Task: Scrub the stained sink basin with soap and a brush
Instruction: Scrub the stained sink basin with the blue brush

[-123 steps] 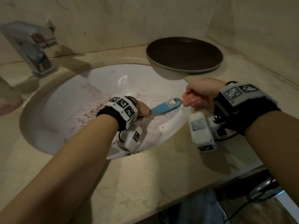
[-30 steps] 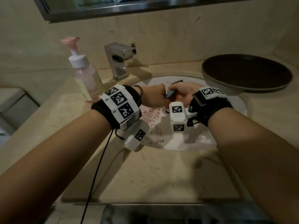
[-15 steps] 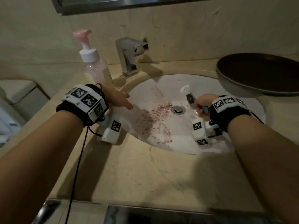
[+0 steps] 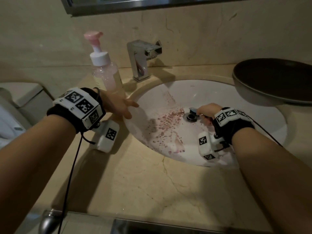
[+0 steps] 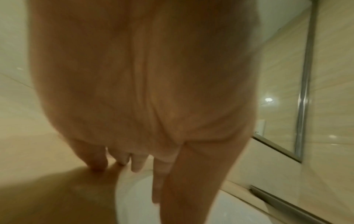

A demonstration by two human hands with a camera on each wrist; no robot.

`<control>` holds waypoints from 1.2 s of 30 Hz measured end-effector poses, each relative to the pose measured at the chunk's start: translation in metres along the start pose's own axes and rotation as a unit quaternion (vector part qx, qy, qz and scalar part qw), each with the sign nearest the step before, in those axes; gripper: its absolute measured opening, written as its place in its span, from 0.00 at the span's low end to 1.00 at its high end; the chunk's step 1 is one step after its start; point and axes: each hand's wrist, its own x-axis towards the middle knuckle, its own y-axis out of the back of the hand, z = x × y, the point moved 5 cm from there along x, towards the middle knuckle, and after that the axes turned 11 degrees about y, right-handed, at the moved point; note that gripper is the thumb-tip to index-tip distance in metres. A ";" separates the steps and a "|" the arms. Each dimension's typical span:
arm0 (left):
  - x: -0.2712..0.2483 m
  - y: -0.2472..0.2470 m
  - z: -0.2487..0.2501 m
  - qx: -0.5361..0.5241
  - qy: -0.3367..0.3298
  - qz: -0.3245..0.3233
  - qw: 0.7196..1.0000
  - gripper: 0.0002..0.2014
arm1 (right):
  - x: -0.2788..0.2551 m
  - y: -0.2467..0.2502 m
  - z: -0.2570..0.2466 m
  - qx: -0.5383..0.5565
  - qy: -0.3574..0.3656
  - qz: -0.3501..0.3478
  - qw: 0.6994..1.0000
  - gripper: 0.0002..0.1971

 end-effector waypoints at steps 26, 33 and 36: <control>0.016 0.005 -0.016 -0.153 0.101 0.020 0.983 0.23 | 0.008 0.005 0.004 0.095 0.007 0.024 0.995 0.12; 0.015 0.003 -0.022 -0.280 0.088 0.002 0.956 0.20 | 0.012 0.001 0.001 0.101 0.006 0.001 0.995 0.08; 0.015 -0.001 -0.023 -0.385 0.069 -0.013 0.920 0.19 | 0.012 -0.005 0.002 0.032 0.002 -0.030 0.999 0.13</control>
